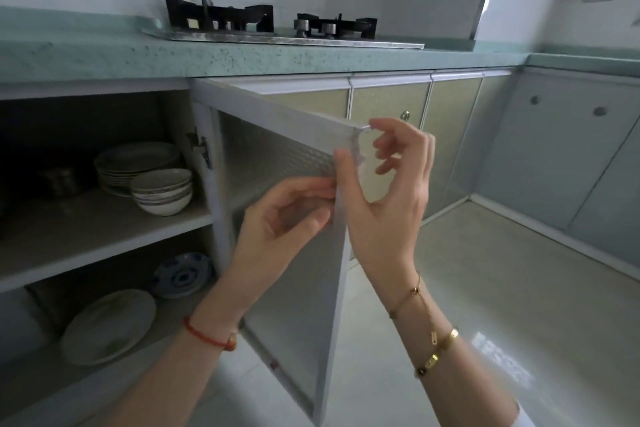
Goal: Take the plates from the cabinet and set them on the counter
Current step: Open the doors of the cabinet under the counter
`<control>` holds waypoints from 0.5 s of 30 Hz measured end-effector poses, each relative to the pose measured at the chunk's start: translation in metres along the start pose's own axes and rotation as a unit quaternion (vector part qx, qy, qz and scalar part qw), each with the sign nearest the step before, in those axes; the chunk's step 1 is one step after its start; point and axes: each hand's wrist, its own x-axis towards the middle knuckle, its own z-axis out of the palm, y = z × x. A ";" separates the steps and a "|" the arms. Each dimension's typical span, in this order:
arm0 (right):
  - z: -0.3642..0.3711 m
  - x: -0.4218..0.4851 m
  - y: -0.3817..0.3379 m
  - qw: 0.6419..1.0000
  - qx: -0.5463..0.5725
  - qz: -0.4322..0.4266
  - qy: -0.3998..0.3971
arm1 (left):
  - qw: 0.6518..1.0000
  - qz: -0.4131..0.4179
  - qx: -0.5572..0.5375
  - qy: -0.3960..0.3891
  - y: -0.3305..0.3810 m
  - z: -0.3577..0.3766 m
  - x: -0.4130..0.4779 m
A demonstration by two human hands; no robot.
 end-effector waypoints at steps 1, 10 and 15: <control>0.002 -0.001 -0.006 1.000 0.000 -0.022 0.014 | 1.000 0.000 -0.008 0.002 0.000 -0.002 -0.001; 0.056 -0.015 -0.050 0.980 0.186 -0.017 -0.072 | 0.994 0.033 0.033 0.103 0.008 -0.058 0.010; 0.103 -0.031 -0.047 0.948 0.244 0.100 -0.178 | 0.980 0.055 0.093 0.168 0.014 -0.112 0.006</control>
